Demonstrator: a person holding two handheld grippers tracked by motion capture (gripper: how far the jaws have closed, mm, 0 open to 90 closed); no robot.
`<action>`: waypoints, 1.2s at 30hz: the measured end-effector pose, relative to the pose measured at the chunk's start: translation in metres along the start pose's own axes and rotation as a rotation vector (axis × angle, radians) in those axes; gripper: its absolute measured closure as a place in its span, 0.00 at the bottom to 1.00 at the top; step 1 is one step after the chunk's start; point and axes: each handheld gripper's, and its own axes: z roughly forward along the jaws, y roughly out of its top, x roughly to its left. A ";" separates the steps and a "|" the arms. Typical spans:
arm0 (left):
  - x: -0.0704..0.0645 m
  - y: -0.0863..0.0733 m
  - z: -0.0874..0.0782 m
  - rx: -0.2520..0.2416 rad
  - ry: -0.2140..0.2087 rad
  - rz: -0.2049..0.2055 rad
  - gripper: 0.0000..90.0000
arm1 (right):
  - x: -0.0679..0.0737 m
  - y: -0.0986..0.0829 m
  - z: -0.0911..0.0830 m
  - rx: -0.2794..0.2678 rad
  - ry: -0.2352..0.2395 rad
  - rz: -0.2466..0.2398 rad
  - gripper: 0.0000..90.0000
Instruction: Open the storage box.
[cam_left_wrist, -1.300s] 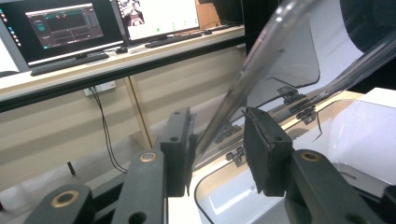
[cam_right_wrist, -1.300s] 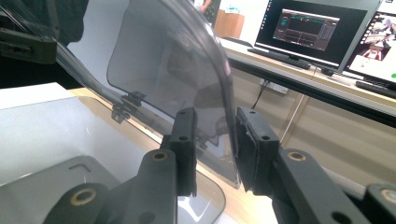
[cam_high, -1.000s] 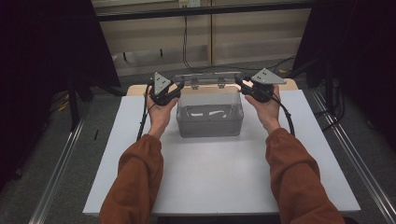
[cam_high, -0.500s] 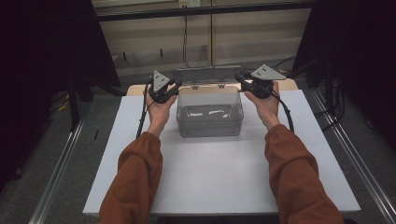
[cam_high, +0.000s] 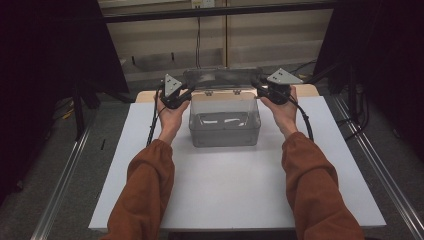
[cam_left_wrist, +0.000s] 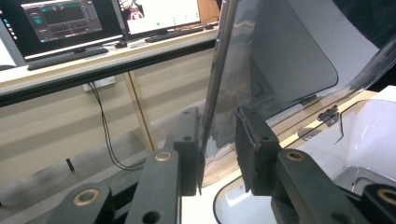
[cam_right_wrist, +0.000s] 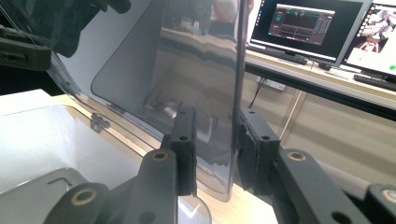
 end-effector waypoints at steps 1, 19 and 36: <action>0.000 0.000 0.000 -0.001 0.002 -0.001 0.79 | -0.001 -0.001 0.001 0.003 -0.003 0.002 0.76; 0.005 0.000 0.010 0.003 0.018 -0.007 0.80 | -0.006 -0.013 0.013 0.040 0.004 0.017 0.71; 0.008 -0.004 0.018 -0.005 0.014 -0.022 0.80 | -0.010 -0.031 0.027 0.074 0.016 0.071 0.72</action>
